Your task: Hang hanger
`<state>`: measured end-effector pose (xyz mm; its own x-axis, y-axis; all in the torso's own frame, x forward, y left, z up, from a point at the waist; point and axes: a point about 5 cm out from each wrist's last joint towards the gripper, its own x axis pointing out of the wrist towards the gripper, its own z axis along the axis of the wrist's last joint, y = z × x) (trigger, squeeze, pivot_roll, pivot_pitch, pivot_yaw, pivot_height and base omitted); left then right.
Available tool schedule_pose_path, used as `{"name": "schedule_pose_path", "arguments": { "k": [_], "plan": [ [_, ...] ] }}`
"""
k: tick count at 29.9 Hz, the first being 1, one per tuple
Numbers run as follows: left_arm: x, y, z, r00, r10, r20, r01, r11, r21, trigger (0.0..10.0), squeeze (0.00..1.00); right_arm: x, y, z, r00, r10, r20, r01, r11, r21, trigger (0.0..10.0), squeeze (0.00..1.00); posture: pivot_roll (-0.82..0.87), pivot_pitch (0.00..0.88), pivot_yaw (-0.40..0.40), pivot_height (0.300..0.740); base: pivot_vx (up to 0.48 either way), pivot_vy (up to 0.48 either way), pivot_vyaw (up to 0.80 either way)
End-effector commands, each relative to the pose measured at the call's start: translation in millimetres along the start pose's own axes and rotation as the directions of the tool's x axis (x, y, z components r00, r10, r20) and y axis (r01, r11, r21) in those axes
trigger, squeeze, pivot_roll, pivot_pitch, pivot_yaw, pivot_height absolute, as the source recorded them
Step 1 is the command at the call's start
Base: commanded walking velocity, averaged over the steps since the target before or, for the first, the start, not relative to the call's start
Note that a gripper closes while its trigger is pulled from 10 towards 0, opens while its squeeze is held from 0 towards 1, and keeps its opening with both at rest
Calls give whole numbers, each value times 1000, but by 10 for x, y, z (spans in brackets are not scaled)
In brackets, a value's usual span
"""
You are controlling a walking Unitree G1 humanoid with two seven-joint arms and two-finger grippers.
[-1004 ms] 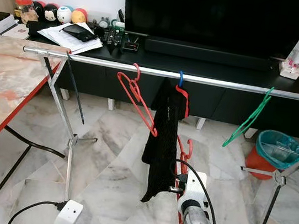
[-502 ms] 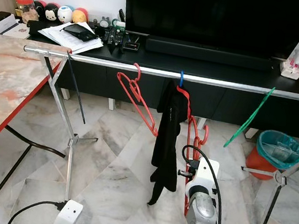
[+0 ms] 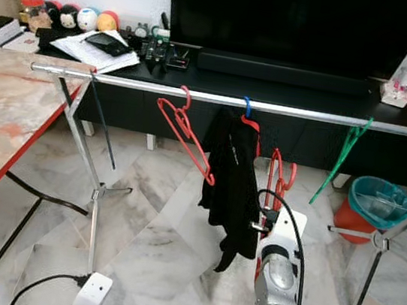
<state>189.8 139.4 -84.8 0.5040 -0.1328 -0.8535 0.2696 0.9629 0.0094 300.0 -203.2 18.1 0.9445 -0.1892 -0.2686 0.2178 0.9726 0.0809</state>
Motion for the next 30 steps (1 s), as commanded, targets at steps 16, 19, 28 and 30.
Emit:
{"name": "schedule_pose_path", "arguments": {
  "k": [16,19,28,30],
  "plan": [
    [-1,-2,-10,1000,-1,1,1,1000,9,10000,0,31,-4,79,999,-13,31,13,1000,11,10000,0,-2,0,-14,740,0,0,0],
    [-1,-2,-10,1000,-2,1,2,1000,9,10000,0,31,-5,81,999,-14,32,13,1000,10,10000,0,-1,0,-14,740,0,0,0],
    [-2,-1,-10,1000,-3,1,3,1000,11,10000,0,30,-4,78,999,-14,31,14,1000,10,10000,0,-1,0,-13,740,83,0,0],
    [-2,-1,-9,1000,-3,1,3,1000,12,10000,0,30,-5,79,999,-15,32,14,1000,10,10000,0,-1,0,-13,740,270,0,0]
  ]
}}
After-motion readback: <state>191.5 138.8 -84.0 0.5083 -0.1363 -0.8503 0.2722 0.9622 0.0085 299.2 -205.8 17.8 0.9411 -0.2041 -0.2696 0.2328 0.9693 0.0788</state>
